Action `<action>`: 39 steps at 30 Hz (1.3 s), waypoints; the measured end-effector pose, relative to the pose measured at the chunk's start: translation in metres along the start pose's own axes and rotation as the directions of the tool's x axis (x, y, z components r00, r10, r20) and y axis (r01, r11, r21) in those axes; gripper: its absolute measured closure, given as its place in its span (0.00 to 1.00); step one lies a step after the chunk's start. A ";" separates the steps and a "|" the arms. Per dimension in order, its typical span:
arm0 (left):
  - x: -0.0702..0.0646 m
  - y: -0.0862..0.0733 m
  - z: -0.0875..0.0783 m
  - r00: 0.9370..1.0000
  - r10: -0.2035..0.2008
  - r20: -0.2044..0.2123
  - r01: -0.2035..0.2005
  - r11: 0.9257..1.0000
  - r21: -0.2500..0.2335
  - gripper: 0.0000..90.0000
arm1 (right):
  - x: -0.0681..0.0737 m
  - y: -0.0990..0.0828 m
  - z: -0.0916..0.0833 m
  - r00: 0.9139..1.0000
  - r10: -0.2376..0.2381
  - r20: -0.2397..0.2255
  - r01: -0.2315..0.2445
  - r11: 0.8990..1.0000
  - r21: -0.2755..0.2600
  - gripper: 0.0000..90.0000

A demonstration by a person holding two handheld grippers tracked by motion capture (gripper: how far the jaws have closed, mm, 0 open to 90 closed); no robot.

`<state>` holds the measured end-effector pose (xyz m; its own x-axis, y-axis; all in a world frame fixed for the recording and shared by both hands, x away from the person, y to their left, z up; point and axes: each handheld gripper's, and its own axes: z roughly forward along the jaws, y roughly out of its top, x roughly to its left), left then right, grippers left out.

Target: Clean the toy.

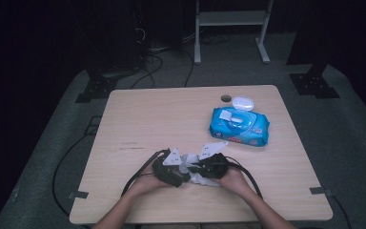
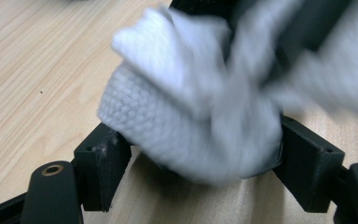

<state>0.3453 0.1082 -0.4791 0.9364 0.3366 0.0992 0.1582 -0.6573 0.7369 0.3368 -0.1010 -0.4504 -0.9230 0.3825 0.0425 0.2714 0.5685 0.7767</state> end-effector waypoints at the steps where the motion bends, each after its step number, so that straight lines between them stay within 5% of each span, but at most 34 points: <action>1: 0.000 0.000 0.000 1.000 0.000 0.000 0.000 1.000 0.000 0.27 | 0.000 0.000 0.000 1.000 0.000 0.000 0.000 1.000 0.000 0.92; 4: 0.000 0.000 0.000 1.000 0.003 0.000 -0.003 1.000 0.000 0.26 | -0.015 -0.013 -0.019 0.998 0.027 0.052 -0.028 1.000 0.012 0.93; 10: -0.002 0.001 -0.001 1.000 0.005 0.017 -0.005 1.000 -0.011 0.28 | -0.022 -0.016 -0.025 0.996 0.031 0.081 -0.032 0.999 0.013 0.93; 15: 0.000 0.002 0.001 1.000 -0.009 0.016 0.009 1.000 -0.015 0.22 | -0.023 -0.015 -0.024 0.997 0.016 0.078 -0.018 1.000 0.017 0.93; 18: 0.000 0.006 0.005 1.000 -0.027 -0.001 0.027 0.999 -0.024 0.19 | -0.021 -0.012 -0.022 0.999 0.003 0.039 -0.003 1.000 0.015 0.92; 27: -0.004 0.008 0.005 1.000 0.012 -0.029 -0.012 1.000 0.000 0.23 | -0.020 -0.005 -0.027 0.997 -0.036 0.072 0.035 0.999 0.024 0.66; 33: -0.005 0.008 0.005 0.999 0.007 -0.035 -0.007 1.000 -0.002 0.23 | -0.016 -0.004 -0.056 0.992 -0.093 0.088 0.095 0.995 -0.022 0.58; 39: -0.006 0.009 0.004 0.999 0.012 -0.039 -0.012 1.000 -0.002 0.23 | -0.017 -0.004 -0.037 0.996 -0.050 0.070 0.051 0.999 -0.017 0.62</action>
<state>0.3426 0.0971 -0.4759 0.9251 0.3552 0.1341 0.1465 -0.6598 0.7370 0.3410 -0.1367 -0.4310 -0.9139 0.4038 -0.0406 0.2190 0.5749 0.7884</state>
